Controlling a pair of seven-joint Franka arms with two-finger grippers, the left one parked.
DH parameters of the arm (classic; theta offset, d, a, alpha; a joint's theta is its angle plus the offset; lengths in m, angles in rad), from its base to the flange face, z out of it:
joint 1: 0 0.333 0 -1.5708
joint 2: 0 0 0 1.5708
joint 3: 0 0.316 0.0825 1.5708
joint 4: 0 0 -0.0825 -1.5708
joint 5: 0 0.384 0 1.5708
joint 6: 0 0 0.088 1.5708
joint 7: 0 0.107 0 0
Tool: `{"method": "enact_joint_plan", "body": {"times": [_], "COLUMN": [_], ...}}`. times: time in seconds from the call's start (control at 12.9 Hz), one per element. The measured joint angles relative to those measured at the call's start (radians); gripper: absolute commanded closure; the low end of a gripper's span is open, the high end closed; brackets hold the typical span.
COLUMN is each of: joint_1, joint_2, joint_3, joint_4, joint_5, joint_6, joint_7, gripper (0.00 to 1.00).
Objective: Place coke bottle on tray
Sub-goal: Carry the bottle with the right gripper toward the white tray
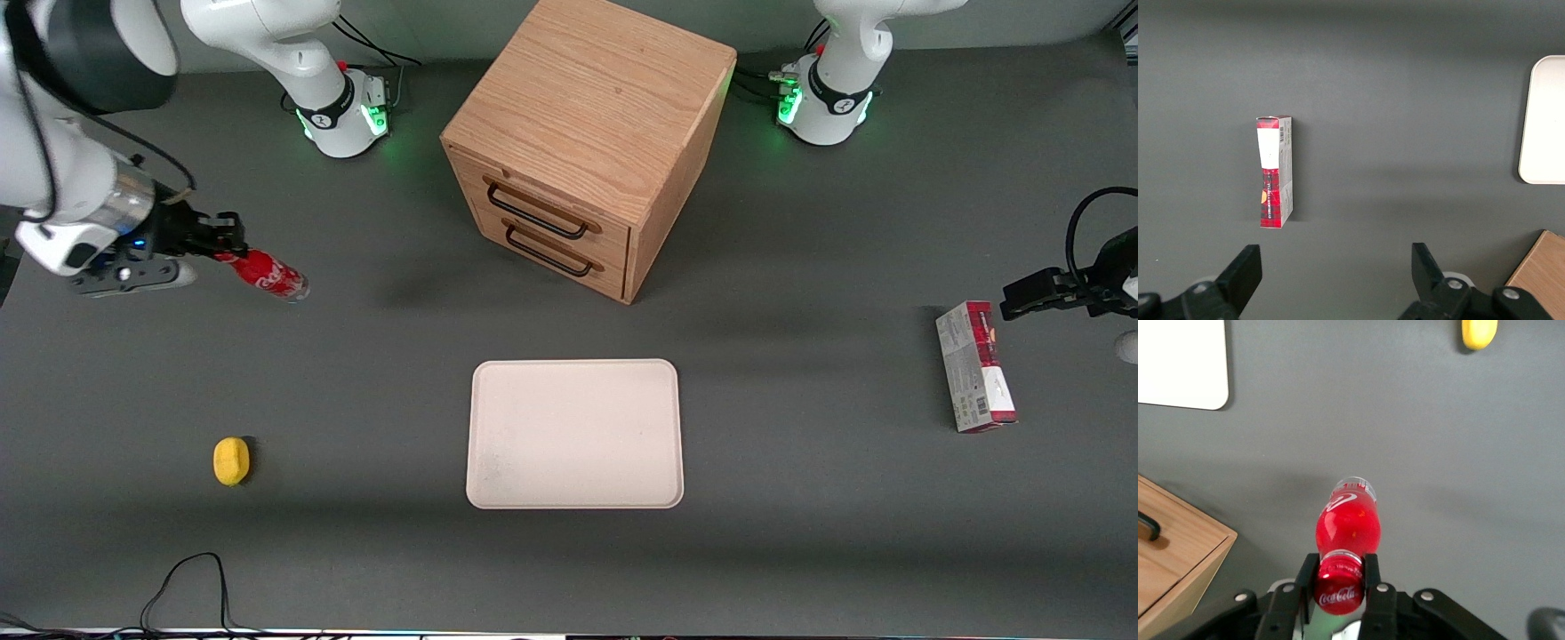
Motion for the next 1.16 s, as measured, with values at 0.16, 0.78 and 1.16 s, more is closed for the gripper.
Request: {"method": "enact_joint_plan", "body": {"times": [0.16, 0.78, 1.16], "joint_1": [0.0, 0.01, 0.047], "joint_2": [0.115, 0.417, 0.809], "joint_3": [0.0, 0.02, 0.152], "joint_4": [0.2, 0.512, 0.842], "joint_5": [0.0, 0.062, 0.066], "joint_6": [-0.121, -0.17, 0.036], "joint_7": [0.0, 0.197, 0.555], "gripper": [1.0, 1.0, 1.0]}}
